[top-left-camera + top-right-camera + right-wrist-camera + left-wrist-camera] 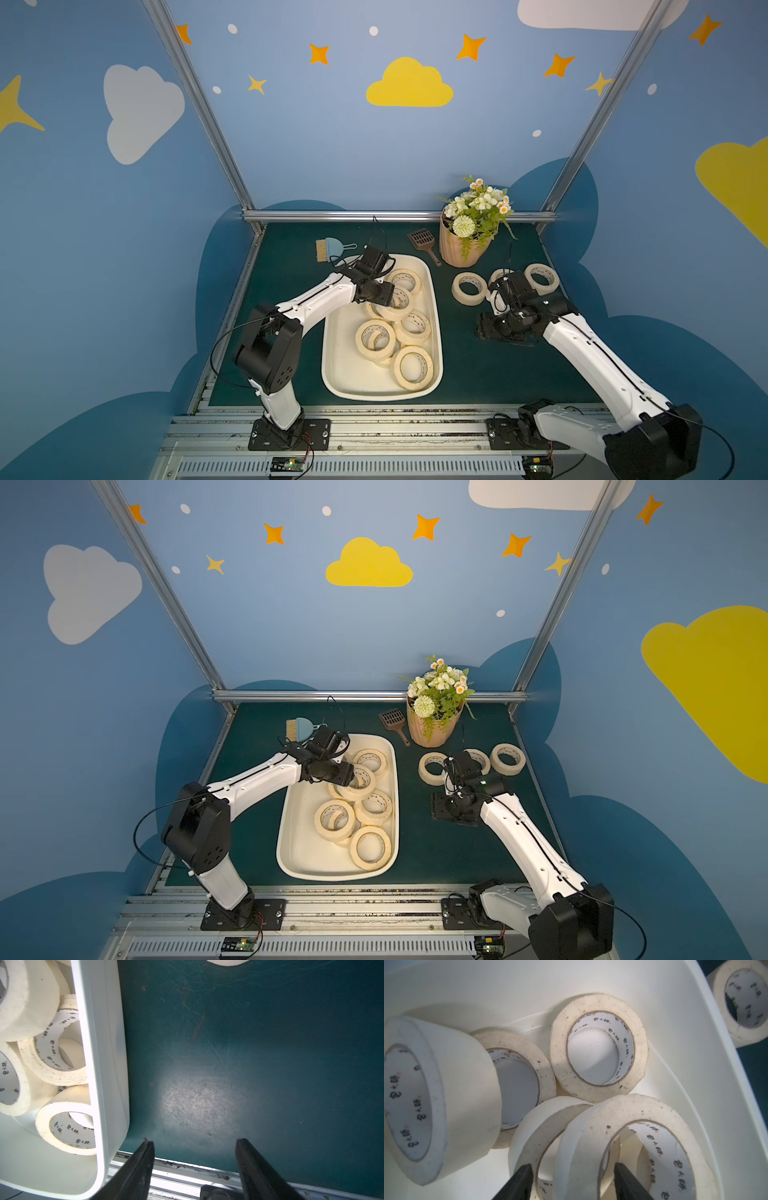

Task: Take out the art tape in the storage box
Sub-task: Pick up the art tape from the storage box.

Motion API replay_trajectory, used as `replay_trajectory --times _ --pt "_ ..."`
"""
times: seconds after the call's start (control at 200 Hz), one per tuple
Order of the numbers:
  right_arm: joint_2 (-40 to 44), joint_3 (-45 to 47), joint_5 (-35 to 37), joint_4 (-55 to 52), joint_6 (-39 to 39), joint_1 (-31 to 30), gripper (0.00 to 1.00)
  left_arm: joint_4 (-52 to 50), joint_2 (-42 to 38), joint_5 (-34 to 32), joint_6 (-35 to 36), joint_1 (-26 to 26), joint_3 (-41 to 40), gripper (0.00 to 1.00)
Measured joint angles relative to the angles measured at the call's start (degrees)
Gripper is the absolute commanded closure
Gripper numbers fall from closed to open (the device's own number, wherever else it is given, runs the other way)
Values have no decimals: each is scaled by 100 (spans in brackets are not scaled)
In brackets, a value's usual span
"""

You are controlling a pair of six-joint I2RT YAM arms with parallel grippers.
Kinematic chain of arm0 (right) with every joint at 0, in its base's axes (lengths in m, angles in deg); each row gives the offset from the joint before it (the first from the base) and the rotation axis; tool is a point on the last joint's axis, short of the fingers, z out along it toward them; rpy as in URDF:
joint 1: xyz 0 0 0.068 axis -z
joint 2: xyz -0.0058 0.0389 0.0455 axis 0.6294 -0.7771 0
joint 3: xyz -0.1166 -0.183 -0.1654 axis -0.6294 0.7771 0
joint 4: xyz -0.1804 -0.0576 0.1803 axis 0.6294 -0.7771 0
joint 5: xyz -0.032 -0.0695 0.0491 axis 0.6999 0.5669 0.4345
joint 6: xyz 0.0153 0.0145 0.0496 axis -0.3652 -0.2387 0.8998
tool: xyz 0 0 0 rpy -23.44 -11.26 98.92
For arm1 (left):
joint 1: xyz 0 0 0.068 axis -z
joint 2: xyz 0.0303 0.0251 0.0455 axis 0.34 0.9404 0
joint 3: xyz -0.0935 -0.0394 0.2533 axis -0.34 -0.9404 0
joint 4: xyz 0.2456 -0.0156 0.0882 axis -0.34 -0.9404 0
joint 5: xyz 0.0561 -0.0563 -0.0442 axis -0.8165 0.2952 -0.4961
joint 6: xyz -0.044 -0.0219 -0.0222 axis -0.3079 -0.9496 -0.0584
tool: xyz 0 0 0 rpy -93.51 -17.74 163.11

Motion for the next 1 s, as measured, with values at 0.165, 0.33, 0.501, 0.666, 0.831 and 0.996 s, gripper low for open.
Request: replay_trajectory --times 0.165,0.33,0.501,0.666,0.831,0.996 --pt "-212 -127 -63 7 81 -306 33 -114 44 -70 11 48 20 82" --pt "-671 -713 -120 138 236 -885 33 -321 -129 -232 66 243 79 86" --pt "-1390 -1624 -142 398 415 -1543 33 -463 -520 -330 81 636 199 86" --pt "-2061 -2302 -190 654 557 -1893 34 -472 -616 -378 74 964 278 86" --pt "-2455 -2544 -245 793 675 -1987 46 -520 -619 -407 50 1045 278 86" --pt "-2636 -2564 -225 833 780 -1967 72 -555 -772 -472 -15 1056 168 84"
